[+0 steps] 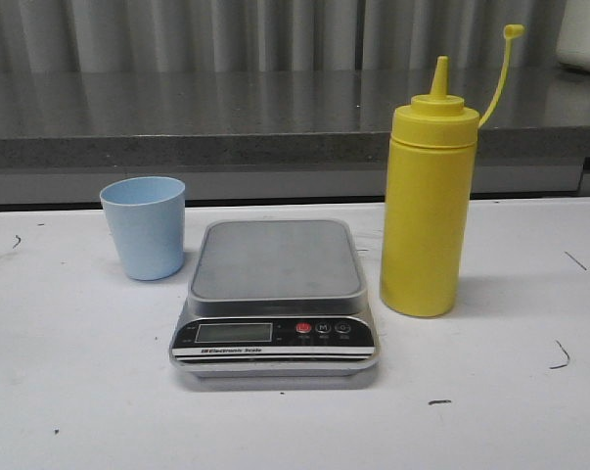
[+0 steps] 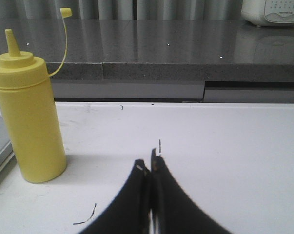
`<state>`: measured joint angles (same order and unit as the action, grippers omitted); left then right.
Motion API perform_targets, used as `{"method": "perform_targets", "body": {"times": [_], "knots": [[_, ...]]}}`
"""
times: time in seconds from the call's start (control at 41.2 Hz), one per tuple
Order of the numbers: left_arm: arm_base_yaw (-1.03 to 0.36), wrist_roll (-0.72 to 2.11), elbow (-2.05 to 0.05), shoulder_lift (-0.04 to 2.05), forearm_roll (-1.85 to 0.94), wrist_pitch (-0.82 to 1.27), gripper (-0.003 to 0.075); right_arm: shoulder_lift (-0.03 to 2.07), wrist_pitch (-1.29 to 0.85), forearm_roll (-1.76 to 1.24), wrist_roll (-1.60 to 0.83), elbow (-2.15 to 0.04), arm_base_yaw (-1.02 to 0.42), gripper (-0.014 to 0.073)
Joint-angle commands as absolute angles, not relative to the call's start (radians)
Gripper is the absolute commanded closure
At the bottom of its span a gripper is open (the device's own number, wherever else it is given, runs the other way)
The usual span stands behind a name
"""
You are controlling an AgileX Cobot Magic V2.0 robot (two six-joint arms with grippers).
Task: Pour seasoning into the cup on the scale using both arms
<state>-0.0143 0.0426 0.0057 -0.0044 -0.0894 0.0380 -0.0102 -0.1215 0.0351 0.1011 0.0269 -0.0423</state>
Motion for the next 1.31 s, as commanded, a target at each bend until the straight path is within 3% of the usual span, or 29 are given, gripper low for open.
{"method": "perform_targets", "body": {"times": [0.0,0.34,0.656,0.996,1.287], "knots": [[-0.013,0.036,0.028,-0.023,-0.097,-0.047,0.0740,-0.027,-0.045,0.048,0.091,0.021,-0.037,0.0711],[-0.013,0.036,-0.008,-0.021,-0.097,-0.076,0.0740,-0.027,-0.046,0.053,0.092,-0.012,-0.037,0.0711],[-0.013,0.036,-0.326,-0.005,-0.097,0.091,0.0740,0.002,-0.160,0.064,0.091,-0.255,-0.037,0.0711],[-0.013,0.036,-0.675,0.252,-0.097,0.456,0.0740,0.263,-0.426,0.064,0.091,-0.556,-0.037,0.0711],[-0.013,0.036,-0.685,0.386,-0.097,0.524,0.0740,0.460,-0.551,0.068,0.091,-0.587,-0.037,0.0711]]}}
